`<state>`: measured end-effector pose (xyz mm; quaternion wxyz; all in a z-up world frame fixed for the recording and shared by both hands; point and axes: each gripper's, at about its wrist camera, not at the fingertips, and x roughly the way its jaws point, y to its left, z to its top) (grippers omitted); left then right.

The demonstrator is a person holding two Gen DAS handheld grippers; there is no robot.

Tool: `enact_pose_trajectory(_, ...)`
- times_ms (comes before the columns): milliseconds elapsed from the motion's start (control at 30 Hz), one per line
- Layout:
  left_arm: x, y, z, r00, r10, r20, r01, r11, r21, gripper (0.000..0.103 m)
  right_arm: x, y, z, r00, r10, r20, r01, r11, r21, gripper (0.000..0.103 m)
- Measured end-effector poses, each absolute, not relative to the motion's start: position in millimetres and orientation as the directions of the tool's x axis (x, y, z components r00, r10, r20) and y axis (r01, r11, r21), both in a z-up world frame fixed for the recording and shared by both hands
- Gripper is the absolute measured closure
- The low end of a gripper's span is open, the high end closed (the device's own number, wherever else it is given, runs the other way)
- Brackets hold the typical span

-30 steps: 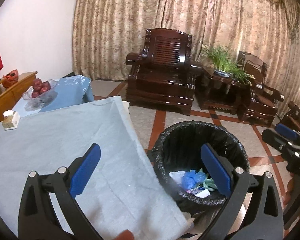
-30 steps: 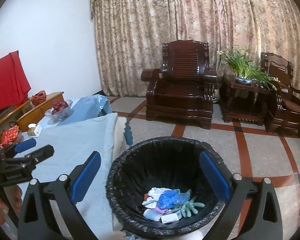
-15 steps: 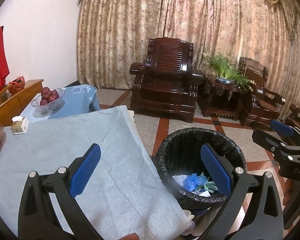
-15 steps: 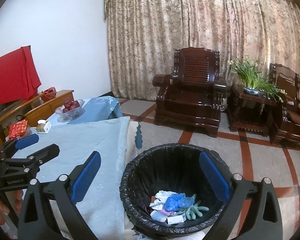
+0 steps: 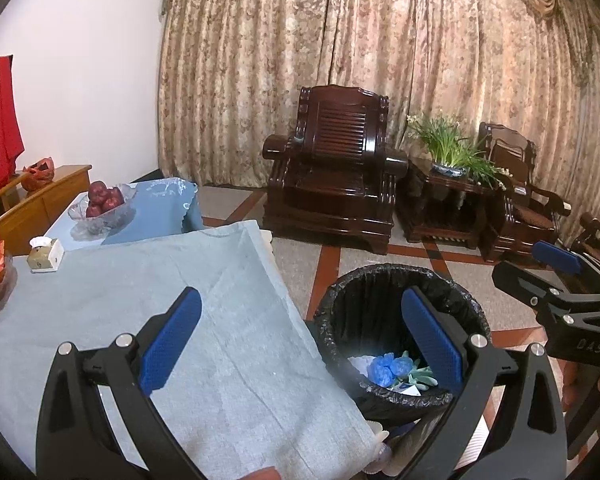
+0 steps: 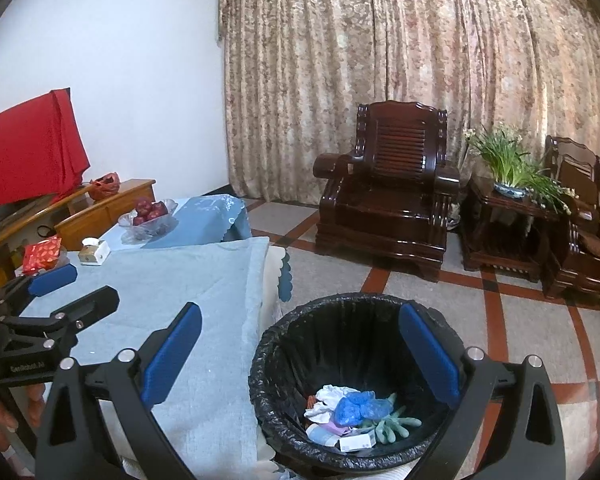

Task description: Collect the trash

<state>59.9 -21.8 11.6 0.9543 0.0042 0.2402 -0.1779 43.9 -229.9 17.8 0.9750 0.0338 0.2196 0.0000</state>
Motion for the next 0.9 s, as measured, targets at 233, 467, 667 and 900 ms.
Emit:
enact_pose_trajectory(233, 58.9, -19.5, 11.9, 0.825, -0.335, -0.456, 0.339, 0.938, -0.075, 0.006, 44.0, -228.6, 18.8, 0.905, 0.013, -0.426, 0.014, 0.998, 0.061, 0.006)
enact_pose_trajectory(467, 59.0, -18.4, 11.2, 0.824, -0.336, -0.456, 0.34, 0.937, -0.075, 0.006, 43.9, -229.0, 18.9, 0.905, 0.014, -0.425, 0.014, 0.998, 0.062, 0.006)
enact_pose_trajectory(667, 58.5, -16.5, 11.2, 0.825, -0.333, -0.456, 0.338, 0.938, -0.075, 0.006, 44.0, -228.9, 19.2, 0.905, 0.014, -0.426, 0.014, 0.998, 0.061, 0.006)
enact_pose_trajectory(900, 58.9, -15.7, 11.5, 0.825, -0.333, -0.456, 0.338, 0.938, -0.073, 0.006, 44.1, -228.8, 19.4, 0.905, 0.013, -0.426, 0.015, 0.998, 0.061, 0.006)
